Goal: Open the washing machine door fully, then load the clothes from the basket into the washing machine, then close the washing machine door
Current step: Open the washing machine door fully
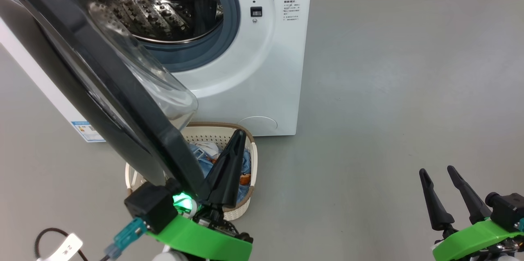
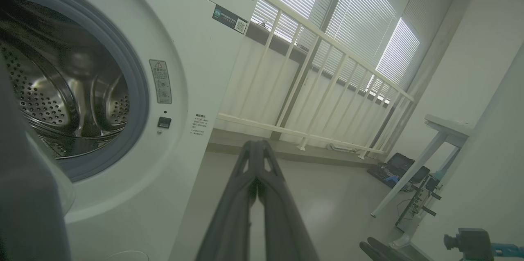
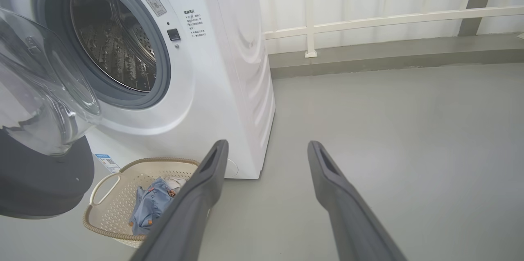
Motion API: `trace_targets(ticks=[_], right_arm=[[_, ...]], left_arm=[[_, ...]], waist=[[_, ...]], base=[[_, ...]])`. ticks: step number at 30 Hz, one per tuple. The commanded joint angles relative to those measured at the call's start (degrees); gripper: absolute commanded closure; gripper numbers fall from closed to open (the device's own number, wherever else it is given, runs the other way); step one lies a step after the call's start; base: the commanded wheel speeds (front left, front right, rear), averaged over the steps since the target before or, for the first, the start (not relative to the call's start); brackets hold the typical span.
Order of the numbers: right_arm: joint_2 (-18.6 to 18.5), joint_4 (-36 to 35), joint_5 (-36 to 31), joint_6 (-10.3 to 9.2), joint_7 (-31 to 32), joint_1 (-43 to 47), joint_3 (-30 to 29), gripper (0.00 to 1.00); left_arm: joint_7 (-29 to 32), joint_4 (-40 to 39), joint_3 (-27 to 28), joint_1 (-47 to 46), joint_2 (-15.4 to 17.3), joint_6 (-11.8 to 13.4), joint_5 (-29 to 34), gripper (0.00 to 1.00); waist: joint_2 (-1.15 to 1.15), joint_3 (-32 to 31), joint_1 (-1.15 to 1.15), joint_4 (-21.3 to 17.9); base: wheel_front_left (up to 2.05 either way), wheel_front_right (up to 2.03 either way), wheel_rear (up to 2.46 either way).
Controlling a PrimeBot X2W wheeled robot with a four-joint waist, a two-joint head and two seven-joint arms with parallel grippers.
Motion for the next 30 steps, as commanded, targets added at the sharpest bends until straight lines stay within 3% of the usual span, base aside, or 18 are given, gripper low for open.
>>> trace_targets(ticks=[1, 14, 30], right_arm=[[-1.12, -1.44, -0.43, 0.33, -0.71, -0.91, 0.85, 0.0], [-0.81, -1.78, -0.49, 0.33, -0.71, -0.88, 0.48, 0.0], [-0.98, -2.09, -0.39, 0.33, -0.71, -0.03, 0.07, 0.0]], left_arm=[[-1.41, 0.49, 1.09, -3.15, 0.28, -0.4, -0.44, 1.0], [-5.94, 15.2, 2.76, -6.27, 0.46, 0.9, -1.89, 1.0], [-8.29, 21.16, 7.09, -6.44, 0.86, -0.44, -3.28, 1.0]], waist=[[0.0, 0.2, 0.0, -0.13], [0.0, 0.11, 0.0, -0.52], [0.0, -0.91, 0.0, 0.19]], base=[[0.0, 0.0, 0.0], [0.0, 0.0, 0.0], [0.0, 0.0, 0.0]])
